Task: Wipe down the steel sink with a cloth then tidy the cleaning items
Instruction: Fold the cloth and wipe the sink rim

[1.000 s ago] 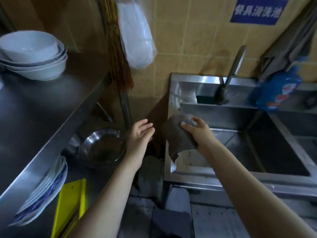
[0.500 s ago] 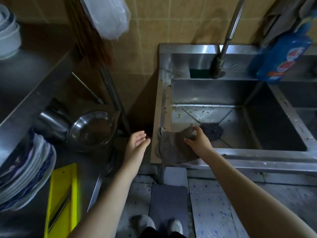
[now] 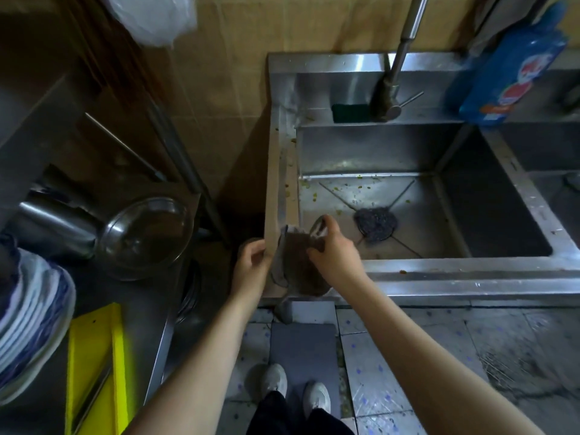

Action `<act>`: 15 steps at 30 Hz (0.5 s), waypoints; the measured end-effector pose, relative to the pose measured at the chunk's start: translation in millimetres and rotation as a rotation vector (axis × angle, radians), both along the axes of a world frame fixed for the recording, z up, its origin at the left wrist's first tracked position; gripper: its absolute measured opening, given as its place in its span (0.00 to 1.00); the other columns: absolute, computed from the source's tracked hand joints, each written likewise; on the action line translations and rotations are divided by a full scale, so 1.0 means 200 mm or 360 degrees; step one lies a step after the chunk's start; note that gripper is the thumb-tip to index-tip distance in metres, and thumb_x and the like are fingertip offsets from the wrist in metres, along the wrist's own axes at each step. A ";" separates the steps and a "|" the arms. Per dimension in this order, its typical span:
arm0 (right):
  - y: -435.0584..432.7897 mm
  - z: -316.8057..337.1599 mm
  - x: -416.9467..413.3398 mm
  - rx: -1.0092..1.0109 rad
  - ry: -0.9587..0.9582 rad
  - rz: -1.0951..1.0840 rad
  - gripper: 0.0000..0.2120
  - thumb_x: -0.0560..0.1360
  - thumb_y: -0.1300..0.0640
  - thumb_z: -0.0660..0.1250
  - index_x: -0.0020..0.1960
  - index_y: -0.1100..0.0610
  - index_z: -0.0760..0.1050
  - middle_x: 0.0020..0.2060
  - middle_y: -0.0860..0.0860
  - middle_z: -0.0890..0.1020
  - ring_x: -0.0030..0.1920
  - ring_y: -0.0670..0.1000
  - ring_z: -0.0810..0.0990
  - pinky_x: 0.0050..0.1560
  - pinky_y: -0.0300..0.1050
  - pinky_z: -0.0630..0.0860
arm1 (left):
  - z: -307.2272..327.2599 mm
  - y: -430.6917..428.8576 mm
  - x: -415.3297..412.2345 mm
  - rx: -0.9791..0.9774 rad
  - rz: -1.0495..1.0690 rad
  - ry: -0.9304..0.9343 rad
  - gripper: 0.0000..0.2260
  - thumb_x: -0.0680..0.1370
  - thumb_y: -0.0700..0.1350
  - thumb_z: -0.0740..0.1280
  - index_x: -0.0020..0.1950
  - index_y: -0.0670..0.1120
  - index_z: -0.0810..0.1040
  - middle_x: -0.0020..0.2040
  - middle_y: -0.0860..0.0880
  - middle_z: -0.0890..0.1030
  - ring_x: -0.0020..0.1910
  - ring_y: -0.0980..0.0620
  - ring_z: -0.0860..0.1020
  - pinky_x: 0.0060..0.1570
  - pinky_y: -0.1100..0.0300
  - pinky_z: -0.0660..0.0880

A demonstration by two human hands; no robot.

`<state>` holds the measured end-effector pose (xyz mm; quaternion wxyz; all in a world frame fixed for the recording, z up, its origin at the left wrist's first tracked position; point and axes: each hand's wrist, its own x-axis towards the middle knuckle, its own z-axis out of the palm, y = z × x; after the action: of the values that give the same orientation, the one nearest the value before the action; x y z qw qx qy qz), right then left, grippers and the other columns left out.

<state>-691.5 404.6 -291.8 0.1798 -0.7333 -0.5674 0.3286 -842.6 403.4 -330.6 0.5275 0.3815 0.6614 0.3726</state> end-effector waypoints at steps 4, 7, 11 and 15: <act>-0.01 -0.02 -0.13 -0.0188 0.0110 0.0228 0.23 0.78 0.55 0.61 0.71 0.56 0.62 0.59 0.57 0.78 0.57 0.58 0.77 0.54 0.47 0.74 | -0.01 0.05 -0.01 0.0037 -0.0020 -0.0003 0.13 0.78 0.41 0.63 0.63 0.44 0.72 0.58 0.48 0.75 0.58 0.52 0.73 0.55 0.61 0.68; -0.04 -0.06 -0.15 -0.0131 0.0097 0.0110 0.15 0.77 0.58 0.61 0.64 0.55 0.73 0.55 0.55 0.81 0.55 0.55 0.78 0.45 0.39 0.70 | -0.05 0.07 -0.02 0.0065 -0.0019 0.0112 0.12 0.77 0.39 0.63 0.60 0.43 0.74 0.60 0.45 0.76 0.61 0.49 0.73 0.58 0.61 0.66; -0.03 -0.12 -0.14 0.0001 0.0125 -0.0200 0.13 0.75 0.60 0.62 0.58 0.55 0.76 0.49 0.54 0.82 0.50 0.54 0.79 0.42 0.40 0.70 | -0.08 0.07 -0.04 0.0005 -0.0007 0.0147 0.11 0.76 0.38 0.63 0.57 0.47 0.74 0.59 0.48 0.76 0.59 0.50 0.74 0.55 0.61 0.66; 0.02 -0.18 -0.13 0.0032 -0.0104 -0.0270 0.13 0.76 0.57 0.62 0.59 0.58 0.75 0.54 0.55 0.79 0.55 0.57 0.73 0.52 0.46 0.70 | -0.09 0.08 -0.05 -0.0034 -0.0061 0.0157 0.13 0.77 0.40 0.63 0.62 0.45 0.73 0.61 0.47 0.75 0.55 0.55 0.72 0.52 0.62 0.65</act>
<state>-718.2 407.7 -328.2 0.1959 -0.7871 -0.5122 0.2824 -853.4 420.2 -347.6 0.5053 0.4063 0.6832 0.3360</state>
